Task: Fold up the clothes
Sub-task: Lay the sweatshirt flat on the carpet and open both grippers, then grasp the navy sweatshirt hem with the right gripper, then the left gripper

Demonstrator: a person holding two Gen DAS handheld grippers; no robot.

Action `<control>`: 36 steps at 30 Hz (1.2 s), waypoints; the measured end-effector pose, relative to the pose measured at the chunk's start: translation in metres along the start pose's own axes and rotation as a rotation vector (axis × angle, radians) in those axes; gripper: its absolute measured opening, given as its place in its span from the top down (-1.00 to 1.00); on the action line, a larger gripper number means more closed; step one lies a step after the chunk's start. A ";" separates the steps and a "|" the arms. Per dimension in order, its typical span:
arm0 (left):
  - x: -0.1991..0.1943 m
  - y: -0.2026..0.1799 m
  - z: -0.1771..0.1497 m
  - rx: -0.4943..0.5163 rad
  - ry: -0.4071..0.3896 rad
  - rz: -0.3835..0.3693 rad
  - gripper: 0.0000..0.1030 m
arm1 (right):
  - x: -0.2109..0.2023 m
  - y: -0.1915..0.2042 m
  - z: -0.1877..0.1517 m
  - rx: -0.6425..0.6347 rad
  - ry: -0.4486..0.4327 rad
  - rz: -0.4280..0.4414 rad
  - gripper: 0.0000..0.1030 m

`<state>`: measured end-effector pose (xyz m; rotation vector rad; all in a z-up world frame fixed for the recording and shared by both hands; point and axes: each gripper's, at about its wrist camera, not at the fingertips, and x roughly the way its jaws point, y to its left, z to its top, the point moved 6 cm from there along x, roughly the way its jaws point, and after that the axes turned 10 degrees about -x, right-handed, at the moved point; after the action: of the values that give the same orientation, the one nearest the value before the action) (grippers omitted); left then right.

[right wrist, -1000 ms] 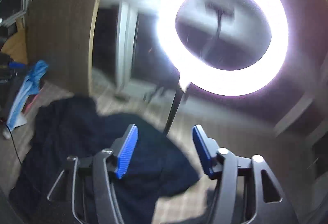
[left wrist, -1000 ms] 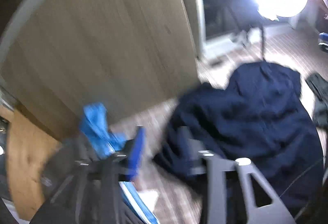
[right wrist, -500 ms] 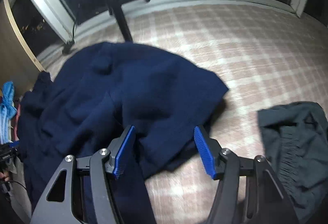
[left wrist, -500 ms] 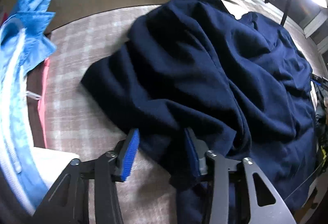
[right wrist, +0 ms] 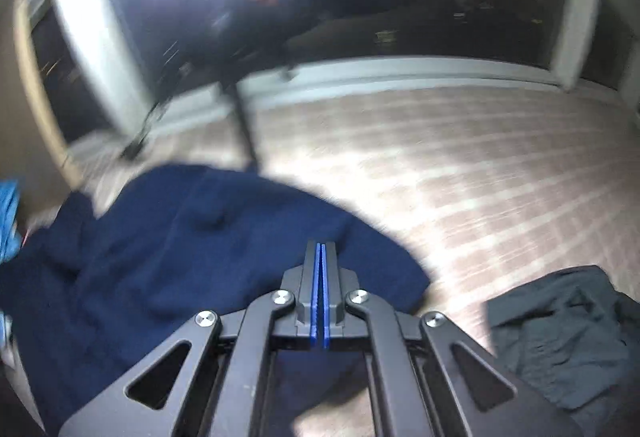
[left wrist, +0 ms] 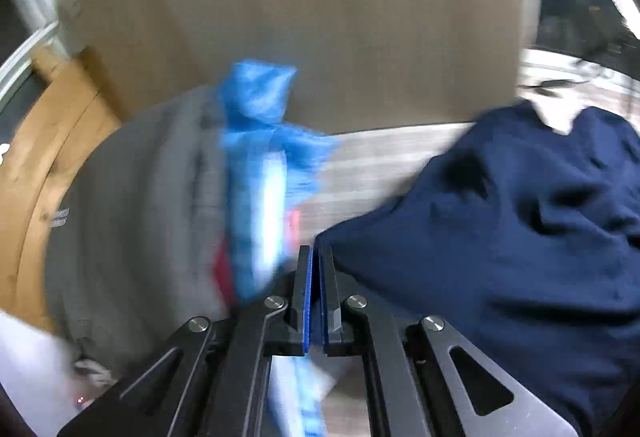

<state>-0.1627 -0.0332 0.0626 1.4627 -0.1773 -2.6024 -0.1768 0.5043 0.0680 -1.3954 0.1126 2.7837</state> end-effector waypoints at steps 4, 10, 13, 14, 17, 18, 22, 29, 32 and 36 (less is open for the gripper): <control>-0.036 0.017 -0.025 0.036 0.018 -0.068 0.69 | -0.031 0.007 -0.007 -0.020 0.046 0.141 0.89; -0.116 0.065 -0.070 0.093 -0.005 -0.190 0.44 | -0.165 0.010 -0.048 -0.176 -0.040 0.141 0.32; -0.148 0.093 -0.098 0.110 -0.013 -0.268 0.37 | -0.232 -0.002 -0.077 -0.122 -0.099 0.175 0.19; -0.156 0.099 -0.111 0.115 -0.001 -0.310 0.32 | -0.253 -0.006 -0.090 -0.090 -0.114 0.211 0.11; -0.172 0.094 -0.156 0.163 0.059 -0.434 0.27 | -0.293 -0.007 -0.142 -0.057 -0.115 0.272 -0.15; -0.177 0.086 -0.175 0.193 0.085 -0.475 0.26 | -0.297 -0.004 -0.160 -0.064 -0.101 0.262 -0.16; -0.183 0.037 -0.252 0.297 0.224 -0.609 0.25 | -0.261 0.020 -0.241 -0.119 0.067 0.225 -0.16; -0.172 -0.028 -0.322 0.384 0.322 -0.655 0.25 | -0.183 0.060 -0.325 -0.299 0.277 0.230 -0.16; -0.165 -0.047 -0.328 0.356 0.333 -0.674 0.29 | -0.174 0.062 -0.335 -0.333 0.279 0.235 -0.16; -0.165 -0.052 -0.329 0.303 0.349 -0.688 0.97 | -0.166 0.070 -0.342 -0.377 0.274 0.288 -0.16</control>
<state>0.2000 0.0396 0.0215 2.4179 -0.0230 -2.8202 0.1920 0.4102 0.0012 -1.9917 -0.2391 2.9292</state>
